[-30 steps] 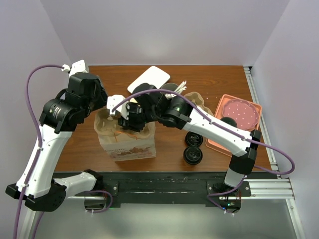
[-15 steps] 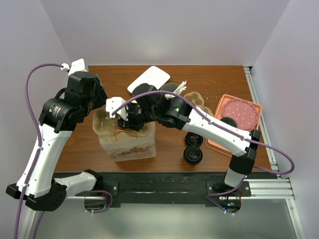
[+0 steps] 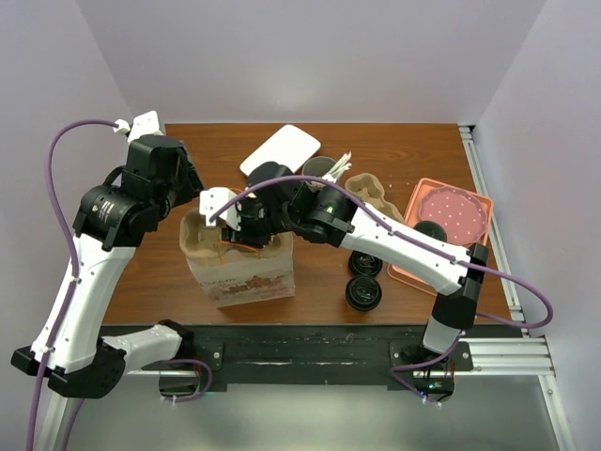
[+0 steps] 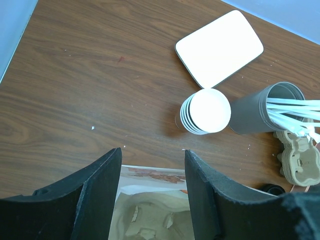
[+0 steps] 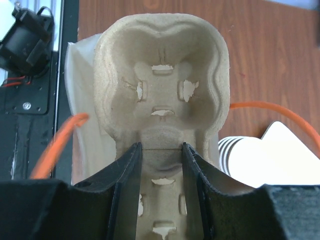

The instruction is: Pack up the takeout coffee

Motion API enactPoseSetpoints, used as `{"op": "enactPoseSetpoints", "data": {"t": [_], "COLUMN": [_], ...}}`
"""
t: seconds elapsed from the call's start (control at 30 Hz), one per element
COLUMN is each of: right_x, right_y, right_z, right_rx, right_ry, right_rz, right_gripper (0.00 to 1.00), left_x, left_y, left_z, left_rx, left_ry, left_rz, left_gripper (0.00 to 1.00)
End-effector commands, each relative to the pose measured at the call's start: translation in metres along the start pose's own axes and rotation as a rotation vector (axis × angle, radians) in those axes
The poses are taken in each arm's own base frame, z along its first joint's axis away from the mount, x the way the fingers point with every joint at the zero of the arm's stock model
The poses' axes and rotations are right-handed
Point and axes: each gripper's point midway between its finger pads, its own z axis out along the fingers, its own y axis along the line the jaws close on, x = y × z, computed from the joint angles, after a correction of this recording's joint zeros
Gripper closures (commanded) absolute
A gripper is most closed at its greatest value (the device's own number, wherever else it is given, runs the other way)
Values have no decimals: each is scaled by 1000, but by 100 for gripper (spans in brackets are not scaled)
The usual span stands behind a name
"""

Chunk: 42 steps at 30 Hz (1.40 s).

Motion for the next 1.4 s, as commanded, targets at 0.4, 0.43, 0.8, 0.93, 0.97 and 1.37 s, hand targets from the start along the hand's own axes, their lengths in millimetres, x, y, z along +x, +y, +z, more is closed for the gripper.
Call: {"op": "enactPoseSetpoints", "data": {"t": [0.4, 0.43, 0.8, 0.93, 0.97, 1.37], "right_x": [-38, -35, -8, 2, 8, 27], "right_y": [-21, -19, 10, 14, 16, 20], "right_z": [-17, -15, -16, -11, -9, -7], "right_rx": [85, 77, -35, -55, -65, -68], "right_ry": [-120, -112, -61, -24, -2, 65], "right_rz": [-102, -100, -56, -55, -50, -48], "right_gripper": [68, 68, 67, 68, 68, 68], "left_x": [-9, -9, -6, -3, -2, 3], "left_y": [9, 9, 11, 8, 8, 5], "left_z": [-5, -5, -2, 1, 2, 5], "left_rx": [-25, -26, -36, -26, -26, -12], "left_ry": [-40, -41, -30, -18, -16, 4], "left_rz": [7, 8, 19, 20, 21, 25], "left_gripper": [42, 41, 41, 41, 41, 41]}}
